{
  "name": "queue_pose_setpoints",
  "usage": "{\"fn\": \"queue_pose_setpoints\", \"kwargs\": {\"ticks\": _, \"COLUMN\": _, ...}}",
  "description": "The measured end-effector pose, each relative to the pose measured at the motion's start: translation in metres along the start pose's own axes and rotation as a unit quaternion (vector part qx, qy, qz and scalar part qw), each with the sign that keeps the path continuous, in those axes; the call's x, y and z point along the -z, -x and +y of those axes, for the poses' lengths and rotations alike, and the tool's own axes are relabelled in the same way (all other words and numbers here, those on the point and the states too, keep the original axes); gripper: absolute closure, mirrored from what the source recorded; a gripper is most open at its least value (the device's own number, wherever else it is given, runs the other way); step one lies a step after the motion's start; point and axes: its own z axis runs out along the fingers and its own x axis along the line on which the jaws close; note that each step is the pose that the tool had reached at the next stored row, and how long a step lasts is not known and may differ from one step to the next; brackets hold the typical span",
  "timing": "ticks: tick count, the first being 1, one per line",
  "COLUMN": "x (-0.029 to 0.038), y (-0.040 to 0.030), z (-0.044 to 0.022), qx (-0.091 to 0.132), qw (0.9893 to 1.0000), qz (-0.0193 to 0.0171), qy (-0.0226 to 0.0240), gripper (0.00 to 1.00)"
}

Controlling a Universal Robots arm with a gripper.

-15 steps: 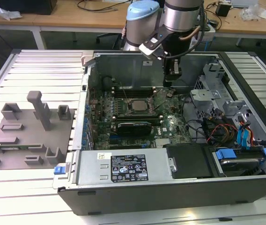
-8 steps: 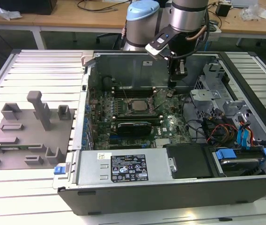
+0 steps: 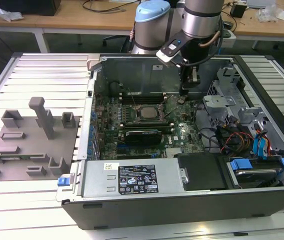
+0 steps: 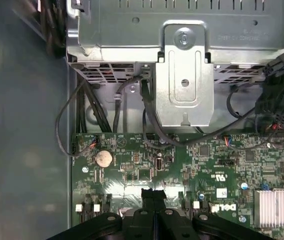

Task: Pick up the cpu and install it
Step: 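Close the cpu cover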

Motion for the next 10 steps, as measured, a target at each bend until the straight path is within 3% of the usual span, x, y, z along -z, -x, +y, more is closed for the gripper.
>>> {"fn": "queue_pose_setpoints", "kwargs": {"ticks": 6, "x": -0.0105, "y": -0.0003, "z": 0.0049, "qx": 0.0, "qw": 0.9999, "qz": -0.0001, "qy": -0.0121, "gripper": 0.89}}
{"fn": "queue_pose_setpoints", "kwargs": {"ticks": 10, "x": -0.0174, "y": -0.0005, "z": 0.0069, "qx": 0.0, "qw": 0.9999, "qz": -0.0001, "qy": -0.0172, "gripper": 0.89}}
